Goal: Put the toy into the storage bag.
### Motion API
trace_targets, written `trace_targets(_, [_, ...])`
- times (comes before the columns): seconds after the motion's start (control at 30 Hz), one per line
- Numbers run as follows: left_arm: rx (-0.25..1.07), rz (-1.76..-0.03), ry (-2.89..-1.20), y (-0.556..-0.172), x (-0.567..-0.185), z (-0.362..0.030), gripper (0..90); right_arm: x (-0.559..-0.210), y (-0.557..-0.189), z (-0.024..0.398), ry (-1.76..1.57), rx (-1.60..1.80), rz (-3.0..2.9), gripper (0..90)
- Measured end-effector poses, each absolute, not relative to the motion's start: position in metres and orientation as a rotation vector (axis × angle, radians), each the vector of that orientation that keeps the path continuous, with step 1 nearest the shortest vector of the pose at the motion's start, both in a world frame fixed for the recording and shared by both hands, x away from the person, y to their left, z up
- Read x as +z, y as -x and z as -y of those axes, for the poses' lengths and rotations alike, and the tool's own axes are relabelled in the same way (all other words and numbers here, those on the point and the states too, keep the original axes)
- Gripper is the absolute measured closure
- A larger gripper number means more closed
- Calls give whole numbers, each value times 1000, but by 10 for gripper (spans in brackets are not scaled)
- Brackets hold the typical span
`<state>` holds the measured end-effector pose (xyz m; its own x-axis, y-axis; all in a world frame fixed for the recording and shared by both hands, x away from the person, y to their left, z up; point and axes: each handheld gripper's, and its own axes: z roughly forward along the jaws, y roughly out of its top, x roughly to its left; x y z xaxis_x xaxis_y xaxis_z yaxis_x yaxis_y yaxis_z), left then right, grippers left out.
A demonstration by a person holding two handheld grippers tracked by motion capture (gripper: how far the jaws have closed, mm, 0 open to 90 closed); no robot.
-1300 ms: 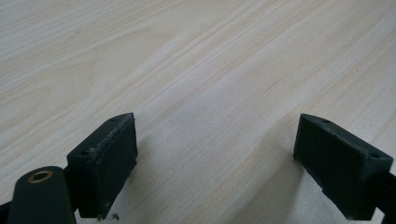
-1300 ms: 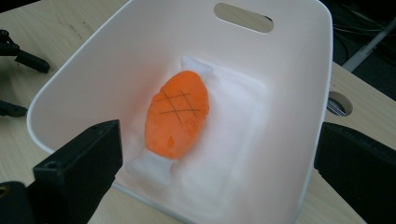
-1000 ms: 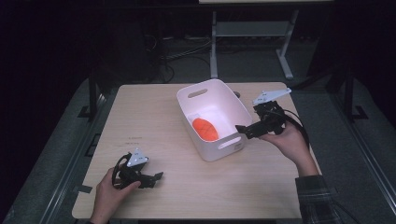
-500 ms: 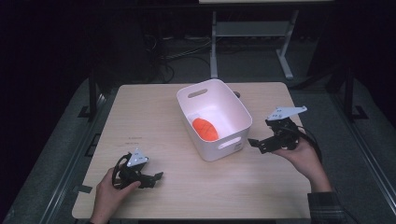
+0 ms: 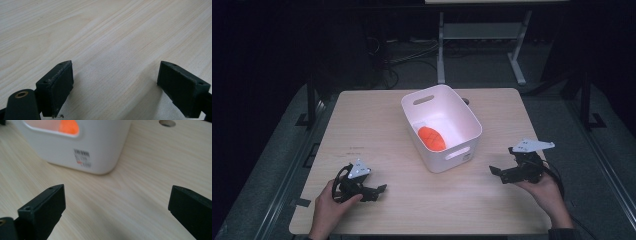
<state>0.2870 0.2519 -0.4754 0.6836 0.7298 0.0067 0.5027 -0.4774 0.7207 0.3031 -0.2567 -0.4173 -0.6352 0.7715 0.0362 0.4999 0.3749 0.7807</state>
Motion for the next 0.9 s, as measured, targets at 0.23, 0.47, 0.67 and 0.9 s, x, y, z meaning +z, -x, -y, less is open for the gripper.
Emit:
trace_targets(0.23, [409, -941, -2180, -287, -475, -252, 126, -445, -288, 272, -1184, 1099, -2270, 8])
trace_targets(0.47, [409, -941, -2179, -287, -475, -252, 126, -462, -273, 284, -1244, 1068, -2263, 9])
trace_targets(0.67, [409, -941, -2180, -287, -475, -252, 126, -469, -266, 291, -1261, 1050, -2248, 9])
trace_targets(0.9, [409, -941, -2179, -287, -475, -252, 126, -479, -265, 293, -1268, 997, -2274, 9])
